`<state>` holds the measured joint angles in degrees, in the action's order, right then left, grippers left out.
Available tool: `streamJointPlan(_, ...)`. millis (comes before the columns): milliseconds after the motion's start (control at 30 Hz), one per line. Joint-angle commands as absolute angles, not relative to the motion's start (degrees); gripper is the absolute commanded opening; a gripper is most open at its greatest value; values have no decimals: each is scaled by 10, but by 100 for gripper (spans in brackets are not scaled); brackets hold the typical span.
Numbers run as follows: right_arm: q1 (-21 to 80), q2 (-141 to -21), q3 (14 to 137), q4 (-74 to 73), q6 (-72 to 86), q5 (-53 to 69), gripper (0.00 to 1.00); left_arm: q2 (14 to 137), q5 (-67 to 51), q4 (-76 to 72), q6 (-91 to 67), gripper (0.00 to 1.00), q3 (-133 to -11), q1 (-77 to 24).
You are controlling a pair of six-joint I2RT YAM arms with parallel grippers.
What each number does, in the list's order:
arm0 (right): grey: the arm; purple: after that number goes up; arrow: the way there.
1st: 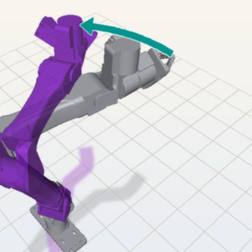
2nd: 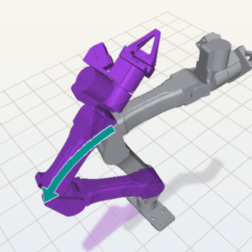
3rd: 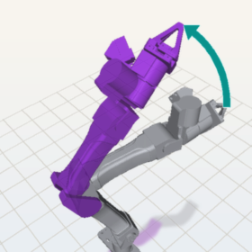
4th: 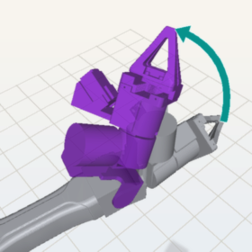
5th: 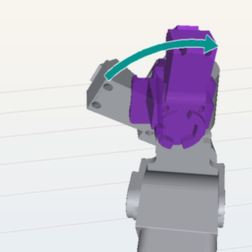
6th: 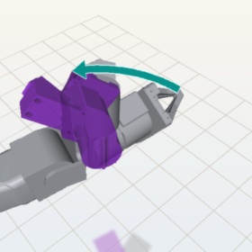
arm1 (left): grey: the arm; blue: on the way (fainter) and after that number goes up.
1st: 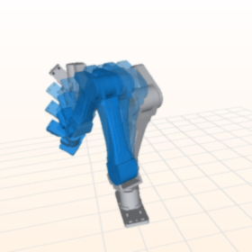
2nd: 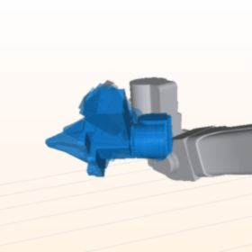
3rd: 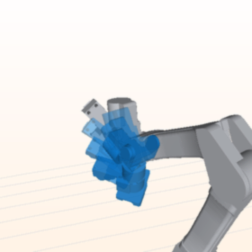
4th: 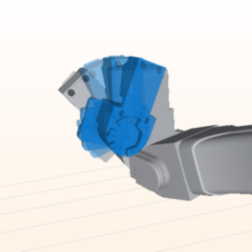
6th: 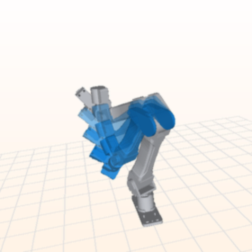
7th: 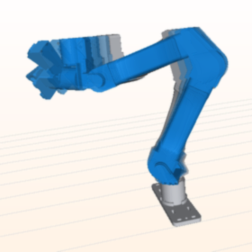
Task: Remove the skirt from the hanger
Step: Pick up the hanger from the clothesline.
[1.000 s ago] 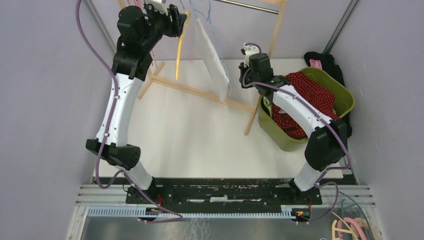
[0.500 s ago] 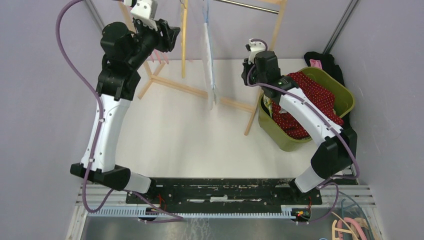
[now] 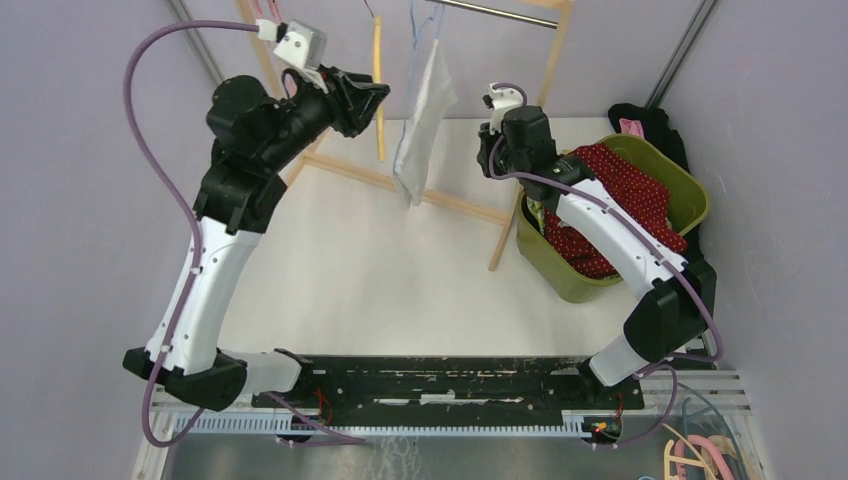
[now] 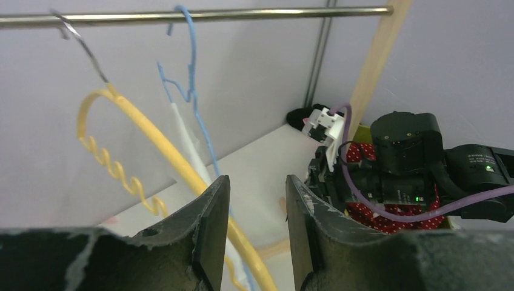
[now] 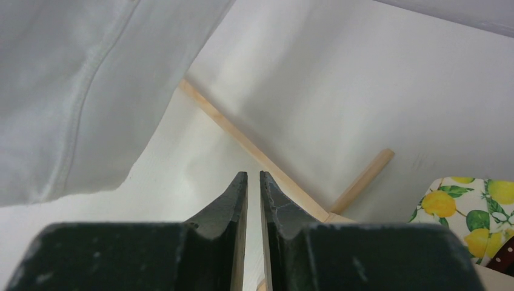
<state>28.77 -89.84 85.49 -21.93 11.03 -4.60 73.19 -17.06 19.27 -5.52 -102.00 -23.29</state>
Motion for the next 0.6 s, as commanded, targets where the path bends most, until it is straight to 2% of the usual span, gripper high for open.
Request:
streamJointPlan(0, 294, -887, 882, -216, 102, -59, 18, 786, -157, 178, -90, 45, -1044, -272)
streamJointPlan(200, 295, -877, 880, -216, 104, -64, 18, 861, -157, 184, -83, 44, -1129, -313)
streamJointPlan(567, 295, -869, 873, -214, 91, -72, 18, 922, -47, 194, 10, 44, -1158, -350)
